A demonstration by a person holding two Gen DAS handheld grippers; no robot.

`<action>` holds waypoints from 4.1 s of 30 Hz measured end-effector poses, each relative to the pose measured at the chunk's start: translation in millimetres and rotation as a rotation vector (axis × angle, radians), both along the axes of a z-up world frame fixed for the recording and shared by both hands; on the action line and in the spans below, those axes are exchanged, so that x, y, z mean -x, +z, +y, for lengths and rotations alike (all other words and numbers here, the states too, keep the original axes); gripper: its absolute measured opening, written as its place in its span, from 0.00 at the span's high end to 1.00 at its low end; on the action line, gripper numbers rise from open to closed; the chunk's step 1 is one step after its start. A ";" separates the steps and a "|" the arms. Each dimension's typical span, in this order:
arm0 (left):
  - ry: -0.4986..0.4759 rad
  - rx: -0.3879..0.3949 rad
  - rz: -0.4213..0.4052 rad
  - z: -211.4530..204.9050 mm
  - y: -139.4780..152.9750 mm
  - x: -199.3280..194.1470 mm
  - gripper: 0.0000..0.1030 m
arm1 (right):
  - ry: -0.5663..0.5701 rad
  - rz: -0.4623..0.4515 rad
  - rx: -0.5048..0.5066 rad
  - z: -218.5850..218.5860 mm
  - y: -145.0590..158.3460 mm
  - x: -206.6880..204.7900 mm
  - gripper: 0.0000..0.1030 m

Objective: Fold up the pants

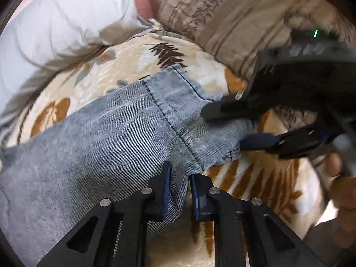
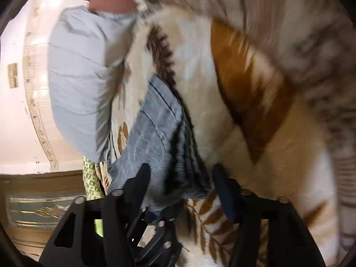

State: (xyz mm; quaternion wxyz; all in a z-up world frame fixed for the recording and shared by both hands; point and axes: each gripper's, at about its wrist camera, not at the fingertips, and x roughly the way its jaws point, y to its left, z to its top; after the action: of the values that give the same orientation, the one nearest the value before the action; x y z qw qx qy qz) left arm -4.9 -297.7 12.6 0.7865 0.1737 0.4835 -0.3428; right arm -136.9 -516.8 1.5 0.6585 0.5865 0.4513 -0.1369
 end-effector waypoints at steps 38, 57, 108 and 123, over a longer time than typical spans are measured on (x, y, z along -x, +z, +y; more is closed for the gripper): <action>0.645 0.384 0.224 289.1 2.4 -15.8 0.73 | 0.751 -0.270 0.274 291.5 10.7 -169.3 0.30; 0.741 0.429 0.329 312.2 3.2 -23.9 0.49 | 0.657 0.022 0.857 266.7 68.5 -122.9 0.31; 0.826 0.341 0.237 325.4 19.5 -22.7 0.80 | 0.607 0.009 0.803 262.6 63.6 -121.1 0.31; 0.823 0.276 0.181 319.0 22.8 -4.1 0.85 | 0.600 0.014 0.808 259.7 63.5 -121.7 0.31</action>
State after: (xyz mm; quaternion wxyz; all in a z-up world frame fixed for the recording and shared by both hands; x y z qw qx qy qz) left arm -0.8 21.3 35.4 0.8279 -0.1705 0.5289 -0.0763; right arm -15.2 -257.2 65.0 0.8402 0.1284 0.5154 -0.1094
